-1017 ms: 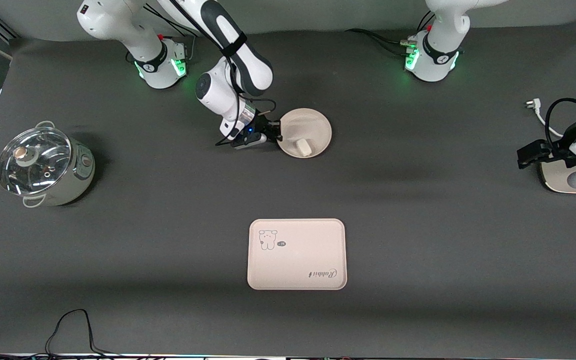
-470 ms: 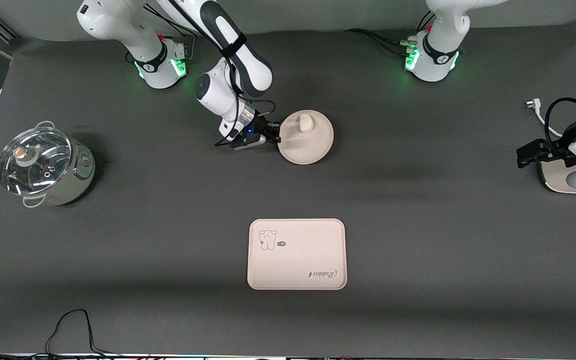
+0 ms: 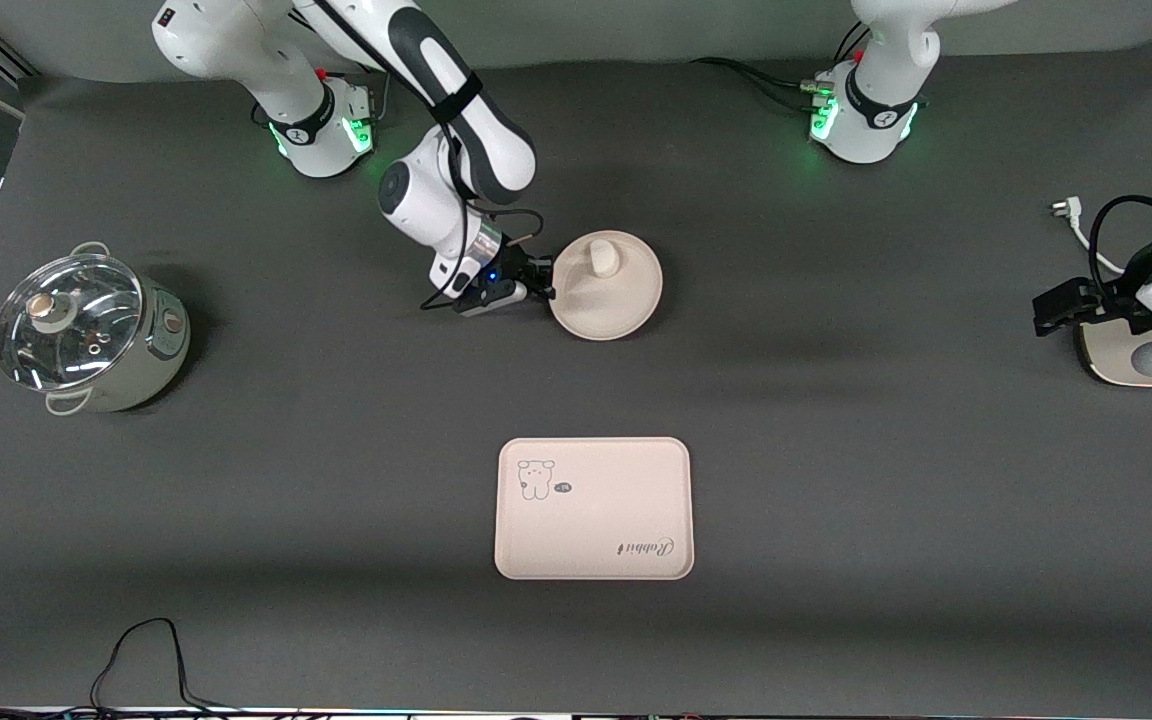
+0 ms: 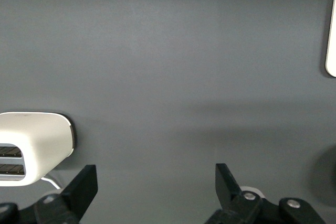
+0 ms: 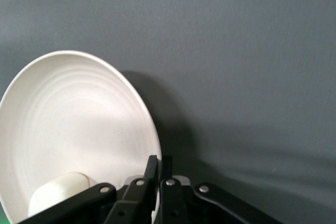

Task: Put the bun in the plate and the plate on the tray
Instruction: 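Carry the plate with the right gripper over the cream tray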

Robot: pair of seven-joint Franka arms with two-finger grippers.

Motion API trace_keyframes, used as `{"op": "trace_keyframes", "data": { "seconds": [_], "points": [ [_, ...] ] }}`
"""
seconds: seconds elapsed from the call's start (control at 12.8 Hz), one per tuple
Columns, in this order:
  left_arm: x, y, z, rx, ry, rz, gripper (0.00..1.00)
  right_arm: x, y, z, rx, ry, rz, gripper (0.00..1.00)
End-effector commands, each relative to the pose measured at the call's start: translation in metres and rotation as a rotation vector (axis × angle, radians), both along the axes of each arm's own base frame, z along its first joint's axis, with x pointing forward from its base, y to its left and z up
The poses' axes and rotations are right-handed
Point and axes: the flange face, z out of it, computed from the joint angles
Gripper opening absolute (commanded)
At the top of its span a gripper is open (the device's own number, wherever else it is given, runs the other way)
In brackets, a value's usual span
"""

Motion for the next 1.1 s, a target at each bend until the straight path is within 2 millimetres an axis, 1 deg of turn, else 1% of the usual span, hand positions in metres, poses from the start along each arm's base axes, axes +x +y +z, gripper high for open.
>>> {"op": "trace_keyframes", "data": {
  "seconds": [0.0,0.16,0.23,0.31,0.39,0.47,0.55,0.63,0.78,0.94,1.02],
  "points": [
    [-0.002,-0.001,0.005,-0.007,0.003,-0.016,1.00,0.056,-0.024,0.026,0.030,0.064,0.057,0.00],
    [-0.002,0.000,0.004,-0.007,0.004,-0.013,1.00,0.083,-0.013,0.055,-0.006,0.118,0.066,0.00],
    [-0.002,0.000,0.004,-0.007,0.004,-0.013,1.00,0.095,-0.007,0.074,-0.031,0.140,0.084,0.00],
    [-0.002,0.000,0.004,-0.007,0.004,-0.013,1.00,0.108,-0.006,0.095,-0.059,0.161,0.096,0.00],
    [-0.002,-0.001,0.005,-0.007,0.003,-0.014,1.00,0.116,-0.001,0.119,-0.078,0.174,0.113,0.00],
    [-0.002,0.000,0.005,-0.007,0.001,-0.013,1.00,0.123,0.004,0.135,-0.100,0.175,0.139,0.00],
    [-0.002,-0.001,0.005,-0.009,0.003,-0.012,1.00,0.131,0.002,0.150,-0.112,0.173,0.135,0.00],
    [-0.002,-0.001,0.005,-0.009,0.003,-0.014,1.00,0.134,0.004,0.163,-0.104,0.171,0.129,0.00],
    [-0.002,-0.002,0.005,-0.009,0.001,-0.012,1.00,0.139,0.002,0.173,-0.093,0.154,0.120,0.00],
    [-0.002,-0.003,0.005,-0.009,0.001,-0.009,1.00,0.163,-0.006,0.187,-0.085,0.114,0.088,0.00],
    [-0.002,-0.003,0.005,-0.009,-0.001,-0.009,1.00,0.183,-0.009,0.187,-0.089,0.093,0.068,0.00]
  ]
}}
